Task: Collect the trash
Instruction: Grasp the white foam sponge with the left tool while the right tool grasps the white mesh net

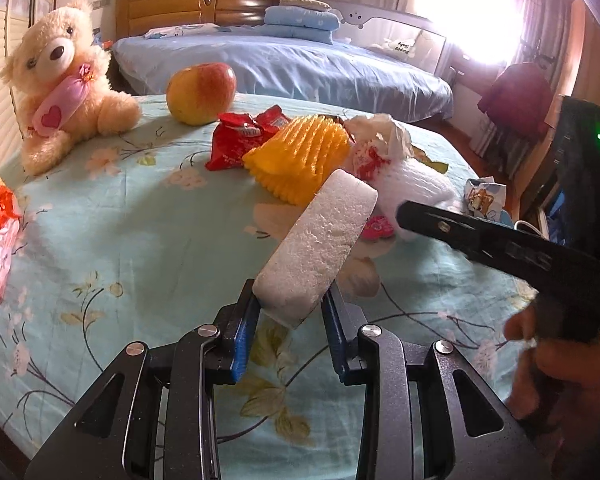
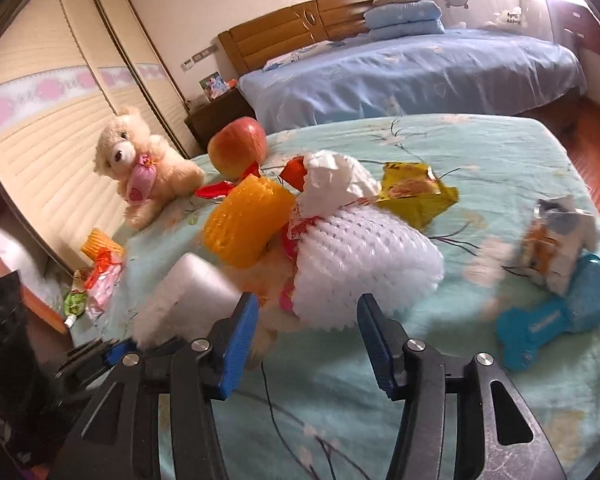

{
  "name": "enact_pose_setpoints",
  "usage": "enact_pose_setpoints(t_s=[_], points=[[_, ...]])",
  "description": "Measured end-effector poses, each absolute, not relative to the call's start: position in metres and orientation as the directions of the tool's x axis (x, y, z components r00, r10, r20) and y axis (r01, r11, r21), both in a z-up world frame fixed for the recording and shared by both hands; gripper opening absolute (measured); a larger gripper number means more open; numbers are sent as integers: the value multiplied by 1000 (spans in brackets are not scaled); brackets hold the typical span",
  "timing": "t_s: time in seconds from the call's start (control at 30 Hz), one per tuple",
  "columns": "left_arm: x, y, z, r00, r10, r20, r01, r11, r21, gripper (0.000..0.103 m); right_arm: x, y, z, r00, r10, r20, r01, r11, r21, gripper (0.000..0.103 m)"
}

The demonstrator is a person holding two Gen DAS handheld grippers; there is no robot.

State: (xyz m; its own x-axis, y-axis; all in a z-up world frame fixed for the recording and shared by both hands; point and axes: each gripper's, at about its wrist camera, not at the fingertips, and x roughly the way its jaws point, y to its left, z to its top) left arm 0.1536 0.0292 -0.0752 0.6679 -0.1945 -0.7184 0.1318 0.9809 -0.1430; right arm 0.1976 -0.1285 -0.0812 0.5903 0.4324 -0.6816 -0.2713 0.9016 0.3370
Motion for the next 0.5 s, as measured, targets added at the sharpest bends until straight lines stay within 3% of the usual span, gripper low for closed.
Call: enact_pose_setpoints(t_s=[0.03, 0.07, 0.1, 0.5], points=[[153, 29, -76, 667, -196, -719, 133, 981, -144, 30, 202, -127, -84, 593, 420, -687, -261, 907, 329, 37], [153, 29, -75, 666, -200, -718, 134, 980, -148, 30, 204, -127, -86, 589, 411, -696, -253, 912, 324, 14], [152, 29, -75, 667, -202, -717, 136, 979, -149, 30, 206, -128, -89, 581, 410, -703, -246, 912, 329, 8], [143, 2, -65, 669, -256, -698, 206, 966, -157, 30, 168, -161, -61, 639, 392, -662, -225, 918, 327, 7]])
